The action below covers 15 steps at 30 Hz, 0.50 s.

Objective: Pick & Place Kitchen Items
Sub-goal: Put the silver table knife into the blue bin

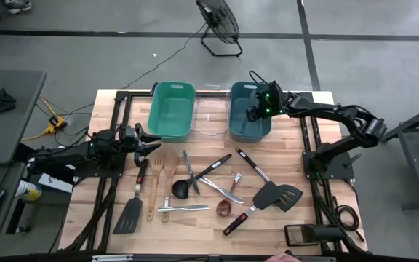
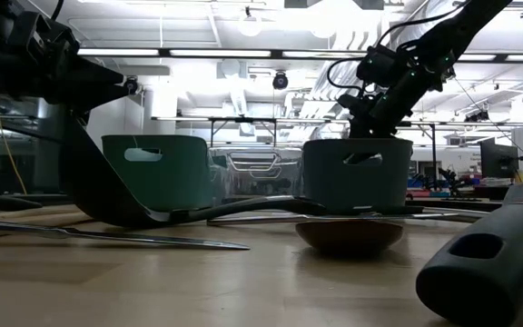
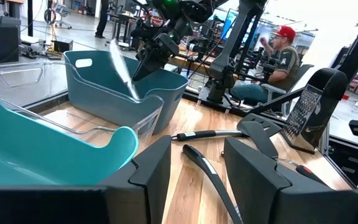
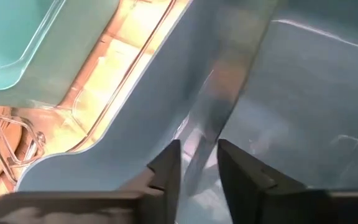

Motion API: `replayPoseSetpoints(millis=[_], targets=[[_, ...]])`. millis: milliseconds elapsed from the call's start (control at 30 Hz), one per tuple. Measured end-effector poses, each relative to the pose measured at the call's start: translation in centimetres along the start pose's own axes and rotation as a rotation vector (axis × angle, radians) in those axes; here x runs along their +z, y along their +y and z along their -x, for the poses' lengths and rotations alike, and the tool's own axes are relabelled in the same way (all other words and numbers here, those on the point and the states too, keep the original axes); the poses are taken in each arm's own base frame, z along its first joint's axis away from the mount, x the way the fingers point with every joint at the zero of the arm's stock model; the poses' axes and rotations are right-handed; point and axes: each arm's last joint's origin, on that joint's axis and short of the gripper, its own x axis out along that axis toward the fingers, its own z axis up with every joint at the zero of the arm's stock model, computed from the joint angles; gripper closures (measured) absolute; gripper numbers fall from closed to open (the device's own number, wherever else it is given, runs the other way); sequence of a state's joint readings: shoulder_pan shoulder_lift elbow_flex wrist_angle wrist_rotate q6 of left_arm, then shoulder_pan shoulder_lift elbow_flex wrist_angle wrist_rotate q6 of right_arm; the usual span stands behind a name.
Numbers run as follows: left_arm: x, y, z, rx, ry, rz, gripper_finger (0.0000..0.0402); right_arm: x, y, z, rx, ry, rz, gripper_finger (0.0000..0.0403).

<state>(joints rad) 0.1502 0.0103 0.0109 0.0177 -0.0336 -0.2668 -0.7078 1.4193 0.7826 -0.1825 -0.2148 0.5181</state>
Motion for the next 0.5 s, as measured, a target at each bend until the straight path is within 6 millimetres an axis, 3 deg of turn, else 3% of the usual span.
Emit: replayPoseSetpoints(millis=[233, 500], targets=[[0.0, 0.0, 0.0, 0.000, 0.000, 0.000, 0.0252, 0.0, 0.0, 0.0, 0.005, 0.001, 0.000, 0.0220], [0.0, 0.0, 0.0, 0.000, 0.000, 0.000, 0.0252, 0.4, 0.7, 1.4, 0.054, -0.044, 0.012, 0.0219]])
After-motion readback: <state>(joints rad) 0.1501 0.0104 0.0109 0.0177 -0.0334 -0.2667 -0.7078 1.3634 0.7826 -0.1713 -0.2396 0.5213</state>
